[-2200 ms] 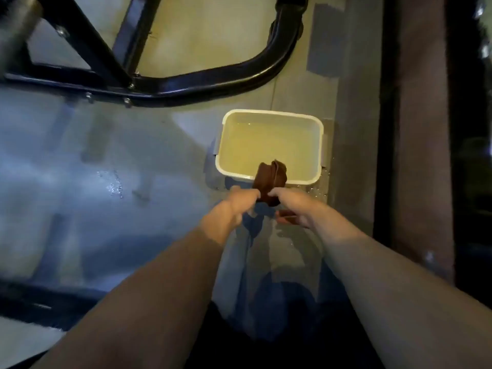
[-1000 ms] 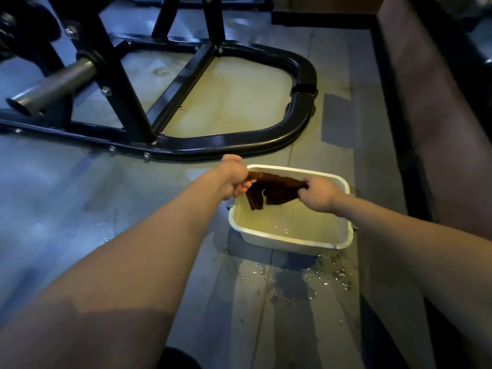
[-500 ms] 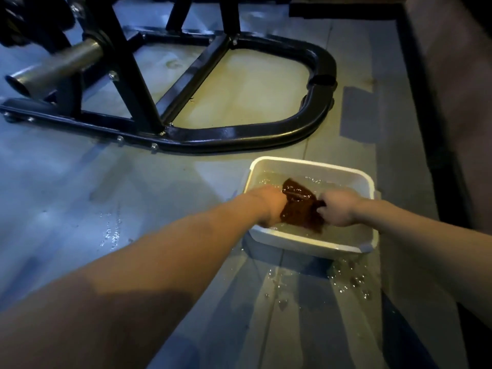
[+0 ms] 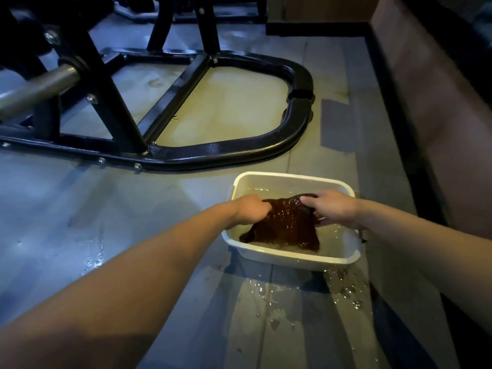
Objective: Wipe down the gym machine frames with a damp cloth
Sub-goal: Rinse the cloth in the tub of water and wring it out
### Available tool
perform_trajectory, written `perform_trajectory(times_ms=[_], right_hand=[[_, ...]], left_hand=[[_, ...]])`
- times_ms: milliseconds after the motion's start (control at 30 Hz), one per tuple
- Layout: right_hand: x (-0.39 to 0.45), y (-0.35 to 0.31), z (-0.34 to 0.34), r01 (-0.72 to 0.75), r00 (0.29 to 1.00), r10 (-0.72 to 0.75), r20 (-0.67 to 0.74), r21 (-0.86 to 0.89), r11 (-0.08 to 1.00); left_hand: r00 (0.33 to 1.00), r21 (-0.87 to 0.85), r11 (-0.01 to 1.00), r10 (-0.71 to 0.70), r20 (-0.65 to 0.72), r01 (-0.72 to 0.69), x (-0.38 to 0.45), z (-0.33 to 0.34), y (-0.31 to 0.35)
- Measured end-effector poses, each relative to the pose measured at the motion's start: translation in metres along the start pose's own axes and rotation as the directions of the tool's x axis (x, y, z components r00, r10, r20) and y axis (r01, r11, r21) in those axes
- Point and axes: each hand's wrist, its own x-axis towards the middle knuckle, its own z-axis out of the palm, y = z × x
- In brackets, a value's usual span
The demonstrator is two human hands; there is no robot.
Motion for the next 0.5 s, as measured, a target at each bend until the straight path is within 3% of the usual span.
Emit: perform_trajectory(times_ms=[67, 167, 233, 300, 367, 500], right_hand=[[-0.004, -0.006, -0.010, 0.039, 0.999, -0.039, -0.006, 0.197, 0.980], [-0.004, -0.006, -0.017, 0.108, 0.994, -0.099, -0.052, 0.222, 0.969], [-0.001, -0.004, -0.015, 0.141, 0.984, -0.133, -0.117, 0.064, 0.988], [0.002, 0.001, -0.011, 0.163, 0.956, -0.225, -0.187, -0.298, 0.940], [0.005, 0.006, -0.003, 0.139, 0.922, -0.335, -0.195, -0.641, 0.755], [0.004, 0.016, 0.021, 0.164, 0.934, -0.354, -0.040, -0.833, 0.528]], left_hand=[[0.995, -0.109, 0.992, 0.051, -0.083, -0.060, -0.006, -0.005, 0.003], [0.979, -0.166, 0.976, 0.114, -0.168, -0.142, -0.008, -0.008, 0.005], [0.974, -0.120, 0.979, 0.144, -0.173, -0.166, -0.006, -0.005, 0.003], [0.975, 0.054, 0.987, 0.160, -0.155, -0.153, -0.002, 0.000, -0.002], [0.981, 0.276, 0.952, 0.165, -0.100, -0.132, 0.000, 0.006, -0.004], [0.993, 0.638, 0.769, 0.098, -0.063, -0.035, 0.003, 0.023, -0.001]])
